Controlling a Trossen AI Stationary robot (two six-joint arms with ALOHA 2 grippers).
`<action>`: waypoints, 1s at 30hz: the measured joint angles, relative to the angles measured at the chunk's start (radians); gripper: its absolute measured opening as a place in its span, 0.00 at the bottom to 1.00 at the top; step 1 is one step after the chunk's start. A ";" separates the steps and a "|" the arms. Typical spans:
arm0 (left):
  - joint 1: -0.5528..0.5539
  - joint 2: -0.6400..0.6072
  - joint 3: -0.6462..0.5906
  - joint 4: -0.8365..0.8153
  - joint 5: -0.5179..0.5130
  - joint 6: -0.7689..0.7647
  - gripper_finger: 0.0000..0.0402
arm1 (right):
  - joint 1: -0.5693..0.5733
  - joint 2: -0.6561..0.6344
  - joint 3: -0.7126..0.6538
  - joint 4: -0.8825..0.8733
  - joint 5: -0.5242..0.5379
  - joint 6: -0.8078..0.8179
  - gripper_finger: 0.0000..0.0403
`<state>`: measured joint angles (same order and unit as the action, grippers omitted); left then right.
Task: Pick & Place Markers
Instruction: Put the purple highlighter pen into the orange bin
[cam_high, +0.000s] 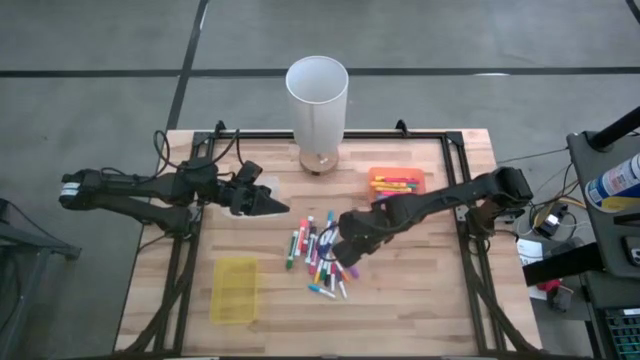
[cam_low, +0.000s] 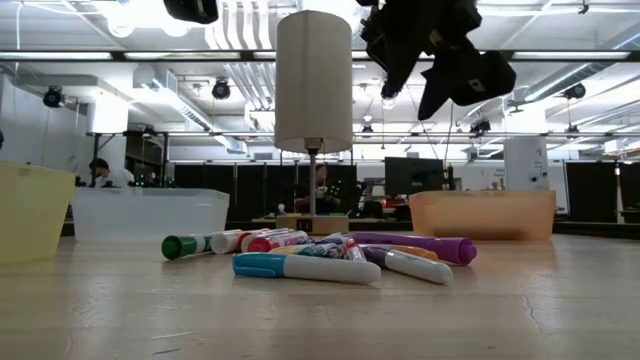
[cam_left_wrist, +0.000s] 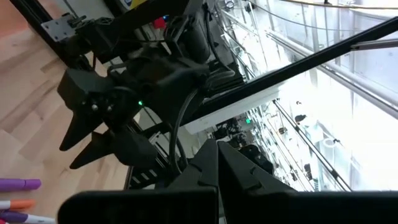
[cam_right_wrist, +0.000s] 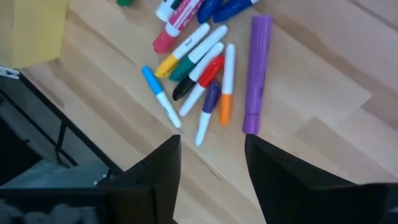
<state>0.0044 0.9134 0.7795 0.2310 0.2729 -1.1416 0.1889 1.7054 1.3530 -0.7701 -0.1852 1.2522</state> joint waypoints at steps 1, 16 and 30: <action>0.000 0.000 0.000 0.000 0.000 0.000 0.00 | 0.005 0.000 -0.001 0.000 0.000 0.009 0.42; -0.001 0.000 0.000 0.000 -0.001 0.000 0.00 | 0.061 0.000 0.003 0.076 0.001 0.111 0.42; 0.000 0.000 0.000 0.000 -0.001 0.013 0.00 | 0.062 0.011 -0.006 0.078 0.234 -0.010 0.42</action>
<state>0.0044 0.9134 0.7795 0.2310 0.2722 -1.1290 0.2508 1.7168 1.3474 -0.6924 0.0486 1.2419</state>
